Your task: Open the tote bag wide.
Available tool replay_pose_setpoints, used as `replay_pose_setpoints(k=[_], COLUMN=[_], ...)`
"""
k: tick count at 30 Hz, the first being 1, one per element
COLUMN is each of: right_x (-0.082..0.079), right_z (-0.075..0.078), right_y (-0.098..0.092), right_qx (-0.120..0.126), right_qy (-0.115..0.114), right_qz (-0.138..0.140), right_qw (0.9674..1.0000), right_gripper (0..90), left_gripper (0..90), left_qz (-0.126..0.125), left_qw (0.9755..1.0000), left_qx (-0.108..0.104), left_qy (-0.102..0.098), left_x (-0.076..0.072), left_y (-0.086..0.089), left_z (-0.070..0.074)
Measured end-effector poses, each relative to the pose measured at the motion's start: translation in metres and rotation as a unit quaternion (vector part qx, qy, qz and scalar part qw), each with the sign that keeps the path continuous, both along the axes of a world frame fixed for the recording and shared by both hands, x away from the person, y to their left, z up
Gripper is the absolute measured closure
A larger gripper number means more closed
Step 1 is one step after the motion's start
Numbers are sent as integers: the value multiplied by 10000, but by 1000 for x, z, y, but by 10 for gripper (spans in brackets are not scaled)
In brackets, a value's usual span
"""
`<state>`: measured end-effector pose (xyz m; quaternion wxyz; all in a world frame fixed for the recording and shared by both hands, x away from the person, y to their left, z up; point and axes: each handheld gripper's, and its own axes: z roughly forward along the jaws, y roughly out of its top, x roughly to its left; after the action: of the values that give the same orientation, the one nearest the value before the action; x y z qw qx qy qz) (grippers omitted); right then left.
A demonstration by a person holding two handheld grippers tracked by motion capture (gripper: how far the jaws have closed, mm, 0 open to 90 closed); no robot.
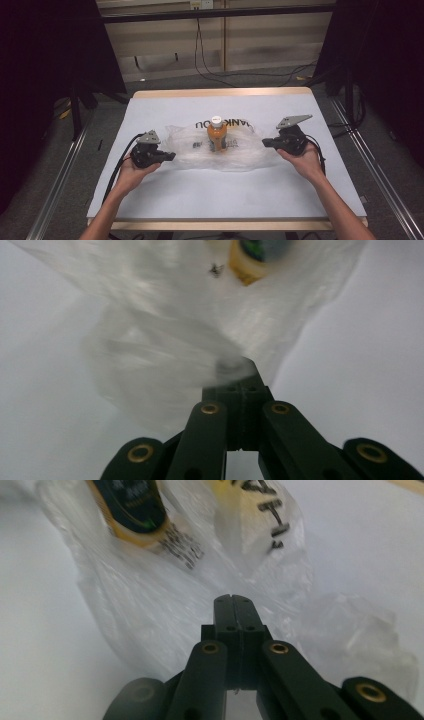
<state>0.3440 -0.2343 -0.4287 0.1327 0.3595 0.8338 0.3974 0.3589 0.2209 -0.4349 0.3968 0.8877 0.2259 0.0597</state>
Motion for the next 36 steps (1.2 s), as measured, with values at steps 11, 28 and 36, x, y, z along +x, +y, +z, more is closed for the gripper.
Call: replay_pose_setpoints(k=[11, 28, 36], right_x=[30, 98, 126], right_z=[40, -10, -28], right_y=[53, 117, 131], right_qx=[-241, -1519, -1656], right_qy=[82, 1609, 1802], right_qz=[786, 1184, 1132], right_qw=[9966, 9680, 9630], right_gripper=[900, 900, 900], left_gripper=[900, 900, 900], left_qz=[-738, -1273, -1369], left_qw=[9958, 9794, 9782], left_qx=[537, 1517, 1545], left_qy=[-85, 390, 218], left_x=[19, 27, 12], left_y=[-67, -120, -137], left_z=[37, -10, -17])
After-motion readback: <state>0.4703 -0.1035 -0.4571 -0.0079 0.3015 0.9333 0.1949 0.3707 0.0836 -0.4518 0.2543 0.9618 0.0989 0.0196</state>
